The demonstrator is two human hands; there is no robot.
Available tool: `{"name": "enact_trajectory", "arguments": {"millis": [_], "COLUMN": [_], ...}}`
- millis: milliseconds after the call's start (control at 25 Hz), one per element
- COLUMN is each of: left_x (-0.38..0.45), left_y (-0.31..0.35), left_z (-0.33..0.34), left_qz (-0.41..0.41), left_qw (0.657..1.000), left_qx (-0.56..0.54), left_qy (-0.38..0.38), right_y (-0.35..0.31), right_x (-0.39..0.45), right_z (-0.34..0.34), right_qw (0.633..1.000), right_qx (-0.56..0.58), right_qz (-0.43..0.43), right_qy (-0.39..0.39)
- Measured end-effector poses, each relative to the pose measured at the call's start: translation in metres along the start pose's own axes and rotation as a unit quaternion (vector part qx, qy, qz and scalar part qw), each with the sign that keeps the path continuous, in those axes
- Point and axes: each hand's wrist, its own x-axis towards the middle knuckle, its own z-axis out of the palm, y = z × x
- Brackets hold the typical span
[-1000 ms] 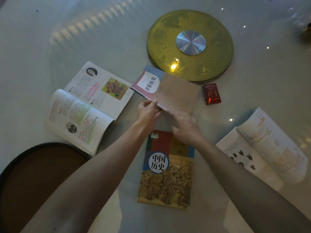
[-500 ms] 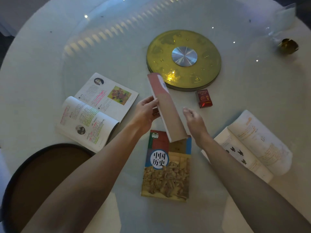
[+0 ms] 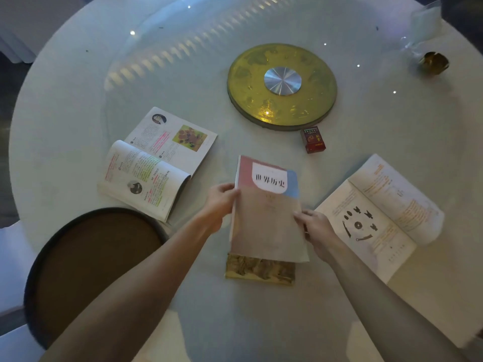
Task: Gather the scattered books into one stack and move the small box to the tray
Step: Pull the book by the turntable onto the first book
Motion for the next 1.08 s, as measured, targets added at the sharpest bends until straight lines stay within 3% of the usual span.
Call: {"name": "enact_trajectory", "arguments": {"millis": [200, 400, 840, 1080], "left_x": [-0.006, 0.001, -0.003, -0.007], "left_y": [-0.056, -0.09, -0.103, -0.087], "left_z": [0.007, 0.006, 0.008, 0.013], "left_qz": [-0.026, -0.019, 0.069, 0.04], "left_qw": [0.995, 0.982, 0.916, 0.902], "left_qx": [0.049, 0.106, 0.376, 0.416], "left_qy": [0.085, 0.155, 0.125, 0.11], "right_y": [0.034, 0.056, 0.072, 0.062], "right_x": [-0.011, -0.006, -0.002, -0.006], "right_z": [0.015, 0.024, 0.019, 0.015], "right_qw": [0.991, 0.965, 0.927, 0.932], "right_qx": [-0.128, -0.23, -0.33, -0.347], "right_qz": [-0.033, -0.064, -0.09, -0.068], "right_qy": [0.02, 0.107, 0.154, 0.087]}}
